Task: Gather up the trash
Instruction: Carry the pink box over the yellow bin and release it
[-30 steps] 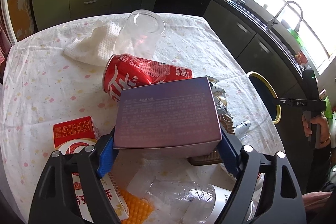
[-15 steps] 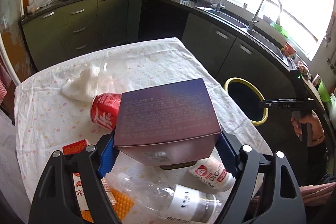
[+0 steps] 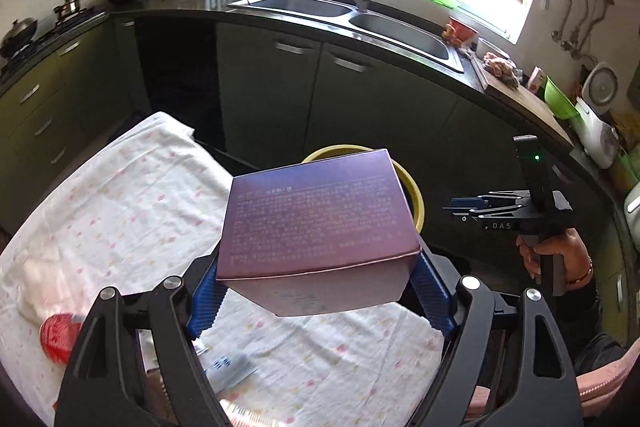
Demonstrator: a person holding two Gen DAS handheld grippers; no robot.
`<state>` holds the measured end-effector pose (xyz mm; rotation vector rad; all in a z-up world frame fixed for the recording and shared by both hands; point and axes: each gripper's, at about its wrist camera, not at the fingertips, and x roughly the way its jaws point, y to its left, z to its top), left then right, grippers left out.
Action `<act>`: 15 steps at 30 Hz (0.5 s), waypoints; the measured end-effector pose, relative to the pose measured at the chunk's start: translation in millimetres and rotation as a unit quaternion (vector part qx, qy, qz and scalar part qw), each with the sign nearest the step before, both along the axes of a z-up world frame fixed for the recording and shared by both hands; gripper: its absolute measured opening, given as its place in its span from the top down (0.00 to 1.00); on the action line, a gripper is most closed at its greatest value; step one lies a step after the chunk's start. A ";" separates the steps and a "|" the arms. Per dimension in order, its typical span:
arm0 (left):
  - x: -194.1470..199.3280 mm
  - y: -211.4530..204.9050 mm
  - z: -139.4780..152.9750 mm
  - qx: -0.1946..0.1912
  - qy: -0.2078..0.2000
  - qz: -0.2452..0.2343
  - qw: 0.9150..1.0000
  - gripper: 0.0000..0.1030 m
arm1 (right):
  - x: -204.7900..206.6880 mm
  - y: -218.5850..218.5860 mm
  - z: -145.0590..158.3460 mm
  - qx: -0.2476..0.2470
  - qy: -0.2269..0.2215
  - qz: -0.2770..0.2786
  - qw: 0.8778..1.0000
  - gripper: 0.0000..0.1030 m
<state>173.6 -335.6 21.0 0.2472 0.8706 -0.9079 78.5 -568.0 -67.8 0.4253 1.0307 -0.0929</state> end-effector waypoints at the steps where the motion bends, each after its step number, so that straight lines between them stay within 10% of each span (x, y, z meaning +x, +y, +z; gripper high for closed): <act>1: 2.0 -16.2 -5.0 0.004 0.004 -0.011 1.000 0.22 | -4.6 -4.9 -1.1 0.000 -0.001 -0.005 1.000 0.60; 15: 43.3 -166.6 -69.7 0.060 0.019 -0.039 0.997 0.20 | -33.2 -41.4 -24.2 0.026 0.000 -0.042 0.999 0.56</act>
